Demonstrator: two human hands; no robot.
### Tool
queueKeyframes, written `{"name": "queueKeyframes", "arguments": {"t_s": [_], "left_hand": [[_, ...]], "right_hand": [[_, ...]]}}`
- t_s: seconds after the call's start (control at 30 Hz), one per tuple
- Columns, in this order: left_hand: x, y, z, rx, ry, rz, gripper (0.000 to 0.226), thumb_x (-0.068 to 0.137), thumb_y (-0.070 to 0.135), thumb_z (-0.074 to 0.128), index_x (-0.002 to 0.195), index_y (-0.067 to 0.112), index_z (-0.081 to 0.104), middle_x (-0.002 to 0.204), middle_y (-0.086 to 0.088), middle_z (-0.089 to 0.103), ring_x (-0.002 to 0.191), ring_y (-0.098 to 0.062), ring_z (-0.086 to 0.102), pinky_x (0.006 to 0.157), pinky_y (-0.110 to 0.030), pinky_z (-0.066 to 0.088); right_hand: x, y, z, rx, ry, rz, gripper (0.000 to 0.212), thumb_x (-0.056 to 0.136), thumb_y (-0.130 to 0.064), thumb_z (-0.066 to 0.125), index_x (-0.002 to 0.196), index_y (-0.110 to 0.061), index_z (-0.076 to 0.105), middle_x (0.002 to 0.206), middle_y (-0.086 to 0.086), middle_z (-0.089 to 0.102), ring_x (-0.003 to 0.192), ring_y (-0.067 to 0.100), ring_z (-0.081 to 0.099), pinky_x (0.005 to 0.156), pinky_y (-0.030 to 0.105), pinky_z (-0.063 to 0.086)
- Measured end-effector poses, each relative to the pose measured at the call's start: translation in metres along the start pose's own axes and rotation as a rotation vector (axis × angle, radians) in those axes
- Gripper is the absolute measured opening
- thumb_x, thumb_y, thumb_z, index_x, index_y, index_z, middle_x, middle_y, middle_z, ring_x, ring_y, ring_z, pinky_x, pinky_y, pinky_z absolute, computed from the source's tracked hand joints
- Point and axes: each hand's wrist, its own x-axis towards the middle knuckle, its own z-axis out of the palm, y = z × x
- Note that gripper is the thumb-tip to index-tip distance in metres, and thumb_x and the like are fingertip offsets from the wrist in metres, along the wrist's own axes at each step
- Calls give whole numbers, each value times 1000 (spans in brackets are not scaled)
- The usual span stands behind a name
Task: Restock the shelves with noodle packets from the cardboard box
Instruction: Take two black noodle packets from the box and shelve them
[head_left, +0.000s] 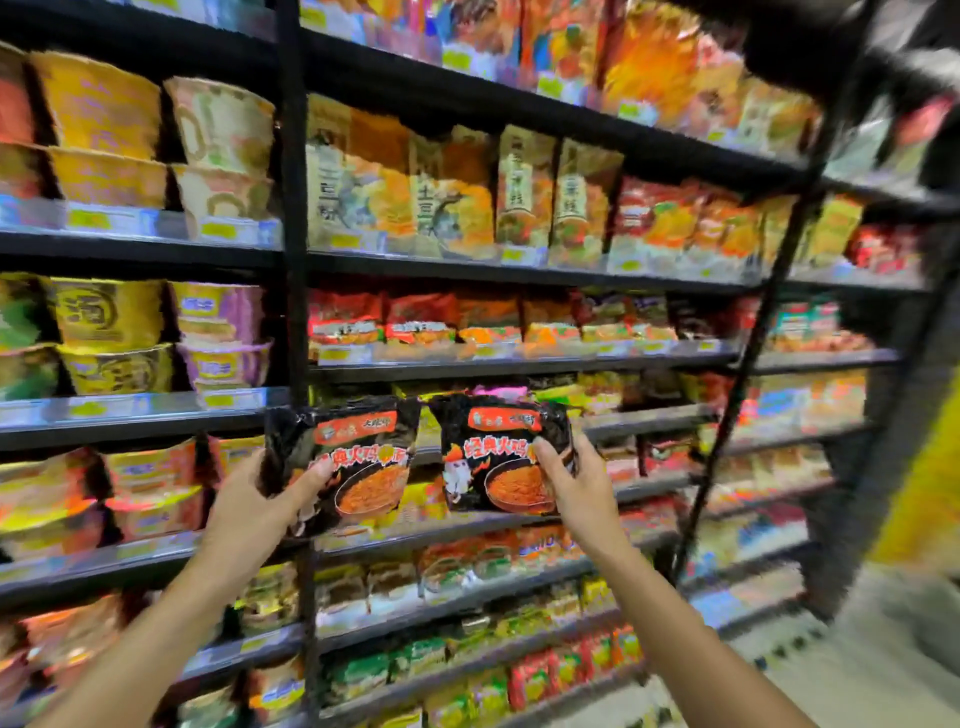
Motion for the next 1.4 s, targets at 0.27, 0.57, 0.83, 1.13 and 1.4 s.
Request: {"name": "queueKeyframes", "arguments": {"t_s": [0.27, 0.57, 0.83, 1.13, 1.4], "left_hand": [[15, 20, 203, -68, -125, -39, 32, 74, 47, 77, 80, 21, 60, 59, -2, 60, 55, -17, 54, 51, -33, 46], [58, 24, 355, -69, -267, 40, 15, 86, 28, 72, 88, 18, 61, 59, 5, 64, 50, -7, 55, 53, -23, 48], [143, 0, 501, -102, -371, 87, 15, 82, 40, 72, 86, 28, 65, 60, 1, 64, 52, -10, 57, 55, -26, 48], [238, 2, 678, -148, -311, 139, 15, 82, 36, 76, 94, 34, 68, 77, 22, 70, 66, 5, 61, 66, -25, 48], [287, 21, 798, -105, -186, 147, 24, 84, 33, 77, 107, 30, 69, 83, 16, 72, 75, 0, 64, 74, -24, 48]], "right_hand": [[30, 62, -194, -123, 244, 2, 14, 100, -19, 59, 92, -28, 52, 82, -22, 54, 72, -23, 54, 74, 9, 40], [84, 147, -310, -166, 362, 99, 39, 94, -51, 61, 114, -17, 61, 109, 5, 69, 102, 20, 67, 87, 48, 56], [190, 219, -395, -158, 392, 71, 23, 98, -36, 60, 113, -19, 62, 104, 1, 71, 98, 17, 69, 82, 34, 58], [310, 295, -498, -125, 418, 53, 19, 98, -28, 61, 114, -19, 65, 100, -1, 73, 91, 10, 70, 73, 22, 56], [419, 360, -586, -65, 320, -27, 6, 99, -28, 60, 99, -23, 63, 88, -5, 68, 81, 2, 65, 71, 21, 51]]}}
